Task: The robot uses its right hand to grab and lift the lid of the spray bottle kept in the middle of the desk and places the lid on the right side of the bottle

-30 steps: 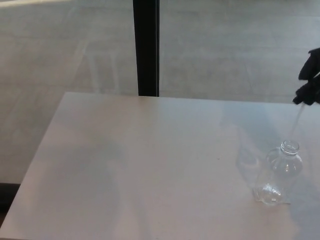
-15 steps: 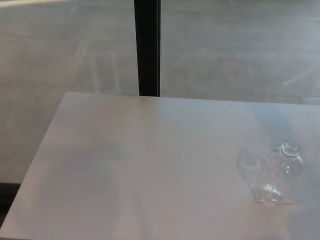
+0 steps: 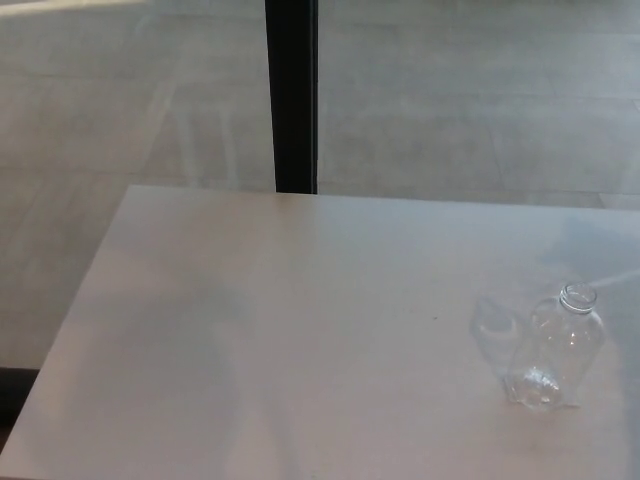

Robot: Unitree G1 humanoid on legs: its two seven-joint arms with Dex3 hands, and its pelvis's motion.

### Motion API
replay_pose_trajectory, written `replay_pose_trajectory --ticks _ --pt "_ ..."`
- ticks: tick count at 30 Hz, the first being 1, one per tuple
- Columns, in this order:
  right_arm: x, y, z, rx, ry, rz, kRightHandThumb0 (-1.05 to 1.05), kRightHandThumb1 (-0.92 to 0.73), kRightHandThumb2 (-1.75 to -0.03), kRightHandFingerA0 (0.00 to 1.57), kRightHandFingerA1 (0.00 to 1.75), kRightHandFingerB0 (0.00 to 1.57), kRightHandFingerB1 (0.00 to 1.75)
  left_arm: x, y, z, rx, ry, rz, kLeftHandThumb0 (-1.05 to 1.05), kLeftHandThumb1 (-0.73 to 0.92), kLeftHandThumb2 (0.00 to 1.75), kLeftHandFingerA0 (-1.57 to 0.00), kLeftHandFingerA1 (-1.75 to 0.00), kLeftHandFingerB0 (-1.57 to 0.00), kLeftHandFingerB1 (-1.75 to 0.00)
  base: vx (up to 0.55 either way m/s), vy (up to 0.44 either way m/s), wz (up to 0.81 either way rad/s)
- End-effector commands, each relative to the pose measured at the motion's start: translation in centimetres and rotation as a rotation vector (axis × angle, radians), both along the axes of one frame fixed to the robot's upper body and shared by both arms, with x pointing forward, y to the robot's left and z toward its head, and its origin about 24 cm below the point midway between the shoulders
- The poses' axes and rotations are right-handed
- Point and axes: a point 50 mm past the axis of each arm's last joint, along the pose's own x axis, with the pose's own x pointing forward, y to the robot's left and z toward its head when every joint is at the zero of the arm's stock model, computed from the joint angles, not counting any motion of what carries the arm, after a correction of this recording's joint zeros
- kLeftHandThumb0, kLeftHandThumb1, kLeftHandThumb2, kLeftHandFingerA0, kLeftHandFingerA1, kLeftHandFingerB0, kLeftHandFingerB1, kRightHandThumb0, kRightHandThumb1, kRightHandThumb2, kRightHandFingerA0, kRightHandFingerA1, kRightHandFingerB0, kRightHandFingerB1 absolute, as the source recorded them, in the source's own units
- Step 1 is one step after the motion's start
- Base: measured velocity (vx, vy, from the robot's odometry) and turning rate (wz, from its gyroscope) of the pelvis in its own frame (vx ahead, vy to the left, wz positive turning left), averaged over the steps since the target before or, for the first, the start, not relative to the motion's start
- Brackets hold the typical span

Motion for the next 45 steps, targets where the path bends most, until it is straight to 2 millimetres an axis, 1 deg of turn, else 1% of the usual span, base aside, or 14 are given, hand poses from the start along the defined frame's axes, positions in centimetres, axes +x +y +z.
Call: replay_pose_trajectory --ticks 1,2,3,6,7,11,12,17,18,20,22,26,44,45 --pt "-2.0 -0.3 -7.6 0.067 0.076 -0.154 -0.38 -0.67 -0.62 0.92 1.35 0.82 0.59 -0.1 0.5 0.5 0.025 -0.025 -0.002 -0.87 0.88 0.66 -0.54 -0.52 -0.37 -0.41 0.00 0.000 0.00" --pt "-2.4 0.4 -9.5 0.086 0.128 -0.175 -0.34 -0.63 -0.60 0.86 1.28 0.78 0.62 0.0 0.6 0.6 0.017 -0.032 0.011 -0.86 0.72 1.09 -0.48 -0.60 -0.32 -0.52 0.00 0.000 0.00" --pt "-2.6 0.8 -10.2 0.095 0.146 -0.179 -0.34 -0.63 -0.60 0.84 1.34 0.75 0.60 0.0 0.6 0.6 0.018 -0.031 0.011 -0.84 0.88 0.66 -0.54 -0.51 -0.38 -0.40 0.00 0.000 0.00" --pt "-2.9 1.2 -11.3 0.096 0.159 -0.163 -0.37 -0.64 -0.60 0.84 1.28 0.68 0.60 0.1 0.6 0.6 0.029 -0.031 0.010 -0.83 0.88 0.66 -0.57 -0.52 -0.39 -0.41 0.00 0.000 0.00" --pt "-3.0 1.5 -11.7 0.075 0.166 -0.161 -0.43 -0.62 -0.60 0.87 1.39 0.63 0.60 0.1 0.6 0.6 0.024 -0.031 0.018 -0.80 0.69 1.08 -0.52 -0.62 -0.34 -0.53 0.00 0.000 0.00" --pt "-3.2 1.8 -12.7 0.078 0.194 -0.162 -0.49 -0.62 -0.62 0.83 1.49 0.52 0.59 0.1 0.7 0.6 0.026 -0.032 0.022 -0.80 0.67 1.08 -0.51 -0.61 -0.33 -0.53 0.00 0.000 0.00" --pt "-3.2 1.9 -12.9 0.090 0.208 -0.170 -0.51 -0.64 -0.64 0.80 1.49 0.48 0.57 0.2 0.7 0.7 0.034 -0.025 0.008 -0.83 0.87 0.66 -0.57 -0.51 -0.39 -0.40 0.00 0.000 0.00" --pt "-3.5 1.5 -13.6 0.074 0.248 -0.176 -0.57 -0.64 -0.59 0.76 1.11 0.38 0.51 0.2 0.6 0.6 0.033 -0.017 0.002 -0.81 0.88 0.67 -0.56 -0.50 -0.37 -0.39 0.00 0.000 0.00" --pt "-3.6 1.3 -14.0 -0.016 0.327 -0.168 -0.65 -0.65 -0.60 0.48 0.66 0.27 0.41 0.2 0.7 0.7 0.027 -0.020 0.003 -0.80 0.88 0.67 -0.56 -0.50 -0.38 -0.39 0.00 0.000 0.00" --pt "-3.7 1.1 -14.1 -0.037 0.361 -0.167 -0.74 -0.51 -0.86 0.15 0.56 0.12 0.43 0.1 0.6 0.6 0.029 -0.022 0.001 -0.84 0.87 0.66 -0.55 -0.49 -0.37 -0.39 0.00 0.000 0.00" --pt "-3.8 0.8 -14.1 -0.082 0.404 -0.180 -0.99 -0.61 -0.97 0.00 0.08 0.10 0.18 0.1 0.6 0.6 0.029 -0.026 0.007 -0.83 0.87 0.66 -0.56 -0.50 -0.38 -0.40 0.00 0.000 0.00" --pt "-3.6 0.5 -13.9 -0.111 0.404 -0.179 -1.01 -0.58 -1.00 0.00 0.11 0.02 0.04 0.0 0.6 0.5 0.033 -0.014 0.016 -0.82 0.87 0.66 -0.58 -0.50 -0.39 -0.39 0.00 0.000 0.00" --pt "-6.0 -4.2 -4.0 0.060 0.250 -0.220 -1.03 -0.75 -0.73 0.00 0.00 0.00 0.09 -0.6 0.3 0.3 0.015 -0.017 -0.001 -0.83 0.88 0.66 -0.55 -0.50 -0.38 -0.40 0.00 0.000 0.00" --pt "-6.6 -4.9 -3.2 0.068 0.214 -0.236 -1.05 -0.63 -1.06 0.00 0.16 0.03 0.00 -0.7 0.4 0.3 0.017 -0.017 0.004 -0.83 0.88 0.66 -0.55 -0.50 -0.38 -0.40 0.00 0.000 0.00"
